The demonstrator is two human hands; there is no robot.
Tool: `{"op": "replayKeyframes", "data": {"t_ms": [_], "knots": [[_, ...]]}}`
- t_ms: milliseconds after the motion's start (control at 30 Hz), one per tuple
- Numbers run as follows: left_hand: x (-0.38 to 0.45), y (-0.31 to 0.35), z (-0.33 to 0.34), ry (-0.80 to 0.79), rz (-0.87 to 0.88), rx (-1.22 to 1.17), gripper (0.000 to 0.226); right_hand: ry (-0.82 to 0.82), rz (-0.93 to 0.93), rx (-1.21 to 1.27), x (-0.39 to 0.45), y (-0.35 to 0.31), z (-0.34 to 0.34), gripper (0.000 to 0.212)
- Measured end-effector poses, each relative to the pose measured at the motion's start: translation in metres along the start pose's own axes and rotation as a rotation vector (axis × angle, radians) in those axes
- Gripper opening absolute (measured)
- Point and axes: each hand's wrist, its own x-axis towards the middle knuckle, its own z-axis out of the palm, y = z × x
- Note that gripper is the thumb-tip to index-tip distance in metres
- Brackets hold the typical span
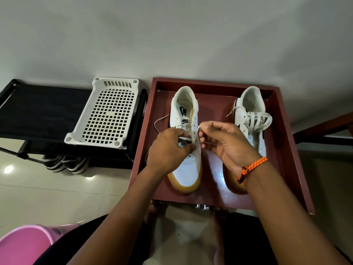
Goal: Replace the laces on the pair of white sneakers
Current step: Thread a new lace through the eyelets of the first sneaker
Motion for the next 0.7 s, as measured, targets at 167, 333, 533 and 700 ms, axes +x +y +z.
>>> {"op": "replayKeyframes", "data": {"t_ms": [167,333,533,700], "knots": [[0.001,-0.001,0.001,-0.017,-0.012,-0.045,0.015,-0.102,-0.180,0.093,-0.002,-0.009,-0.003,0.016],[0.001,-0.002,0.002,-0.027,-0.020,-0.050,0.012,-0.314,-0.180,0.595,-0.009,-0.024,-0.001,0.033],[-0.001,-0.002,0.003,0.004,0.034,-0.010,0.014,0.271,-0.263,-0.753,0.013,0.010,-0.012,0.021],[0.000,-0.002,0.004,0.021,0.080,-0.028,0.017,0.150,-0.198,-1.107,0.015,0.032,-0.004,0.024]]}}
